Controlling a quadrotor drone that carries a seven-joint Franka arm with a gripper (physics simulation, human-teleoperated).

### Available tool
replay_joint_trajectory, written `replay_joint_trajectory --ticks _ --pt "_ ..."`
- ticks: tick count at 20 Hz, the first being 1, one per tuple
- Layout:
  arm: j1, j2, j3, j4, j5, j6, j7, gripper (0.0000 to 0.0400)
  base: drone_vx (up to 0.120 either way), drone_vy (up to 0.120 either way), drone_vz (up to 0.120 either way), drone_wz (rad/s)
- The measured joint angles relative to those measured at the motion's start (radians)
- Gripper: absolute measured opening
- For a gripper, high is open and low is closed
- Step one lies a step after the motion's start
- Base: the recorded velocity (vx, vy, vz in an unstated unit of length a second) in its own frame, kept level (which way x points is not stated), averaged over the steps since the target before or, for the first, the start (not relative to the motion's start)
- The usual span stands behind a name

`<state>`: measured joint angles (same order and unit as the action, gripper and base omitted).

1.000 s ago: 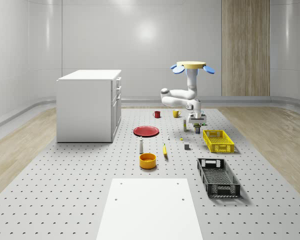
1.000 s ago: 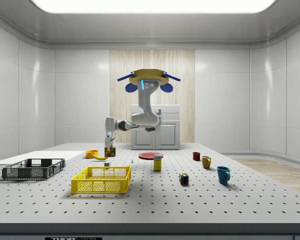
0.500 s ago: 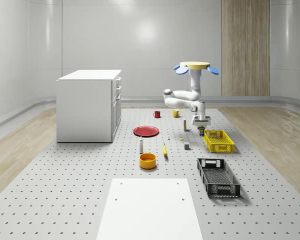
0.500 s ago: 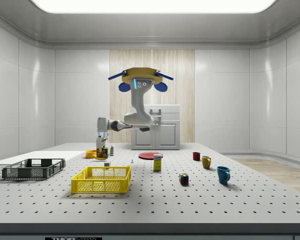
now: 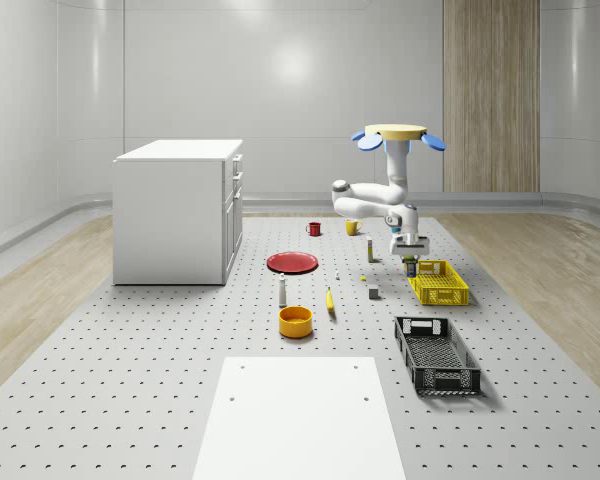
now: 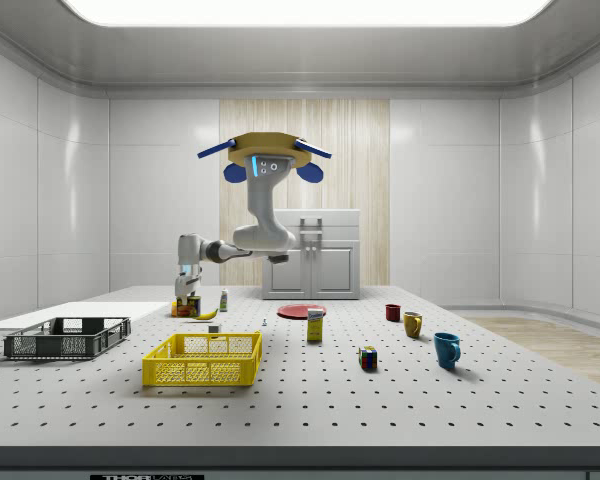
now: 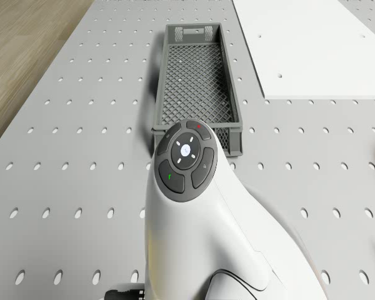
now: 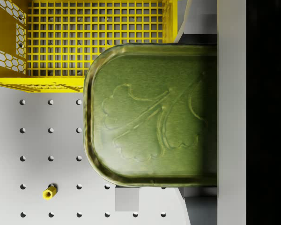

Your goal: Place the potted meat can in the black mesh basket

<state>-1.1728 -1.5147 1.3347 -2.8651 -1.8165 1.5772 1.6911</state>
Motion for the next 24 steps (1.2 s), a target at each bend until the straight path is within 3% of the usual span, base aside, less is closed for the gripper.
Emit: replay_joint_trajectory --ticks 24 --pt "-0.003 -0.011 0.002 0.001 0.005 0.01 0.002 0.0288 0.12 0.0 0.0 0.0"
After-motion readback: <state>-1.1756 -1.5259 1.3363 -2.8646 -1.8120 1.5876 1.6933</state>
